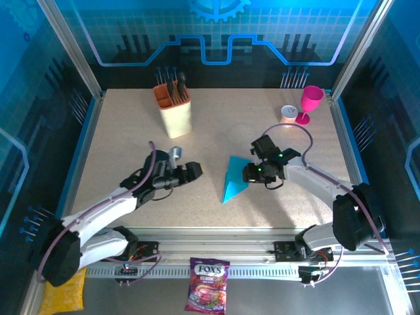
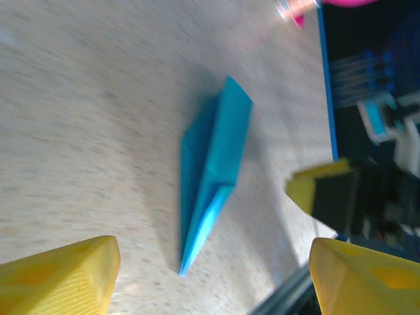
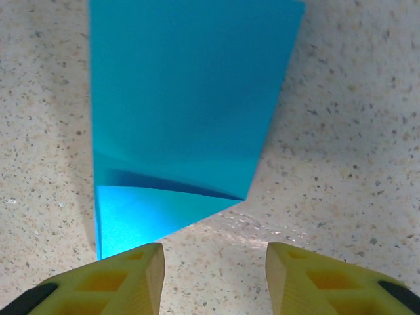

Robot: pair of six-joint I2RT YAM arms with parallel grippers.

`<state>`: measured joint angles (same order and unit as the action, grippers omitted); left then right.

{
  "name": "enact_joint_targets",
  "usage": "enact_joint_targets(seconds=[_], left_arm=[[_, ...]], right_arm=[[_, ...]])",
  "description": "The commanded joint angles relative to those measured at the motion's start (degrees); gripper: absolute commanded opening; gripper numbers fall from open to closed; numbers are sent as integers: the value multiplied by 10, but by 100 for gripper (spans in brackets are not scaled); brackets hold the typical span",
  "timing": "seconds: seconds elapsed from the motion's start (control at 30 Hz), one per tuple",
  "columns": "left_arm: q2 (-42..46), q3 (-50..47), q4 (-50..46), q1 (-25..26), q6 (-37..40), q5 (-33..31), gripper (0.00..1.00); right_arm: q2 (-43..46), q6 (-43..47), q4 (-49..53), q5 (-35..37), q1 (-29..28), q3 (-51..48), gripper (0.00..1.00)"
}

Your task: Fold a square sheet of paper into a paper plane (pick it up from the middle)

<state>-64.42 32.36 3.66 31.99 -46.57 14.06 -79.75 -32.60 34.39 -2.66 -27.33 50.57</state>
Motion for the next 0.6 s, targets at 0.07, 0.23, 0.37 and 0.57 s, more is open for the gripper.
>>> enact_joint_targets(seconds=[0.07, 0.23, 0.37, 0.57], left_arm=[[-110, 58, 97, 108, -1, 12, 77], [-225, 111, 143, 163, -1, 32, 77], [-273, 132, 158, 163, 4, 32, 77], [-317, 168, 159, 153, 17, 44, 77]], right_arm=[[41, -37, -95, -121, 72, -83, 45], [69, -47, -129, -150, 110, -140, 44], [96, -55, -143, -159, 130, -175, 44], [136, -70, -168, -179, 140, -214, 44]])
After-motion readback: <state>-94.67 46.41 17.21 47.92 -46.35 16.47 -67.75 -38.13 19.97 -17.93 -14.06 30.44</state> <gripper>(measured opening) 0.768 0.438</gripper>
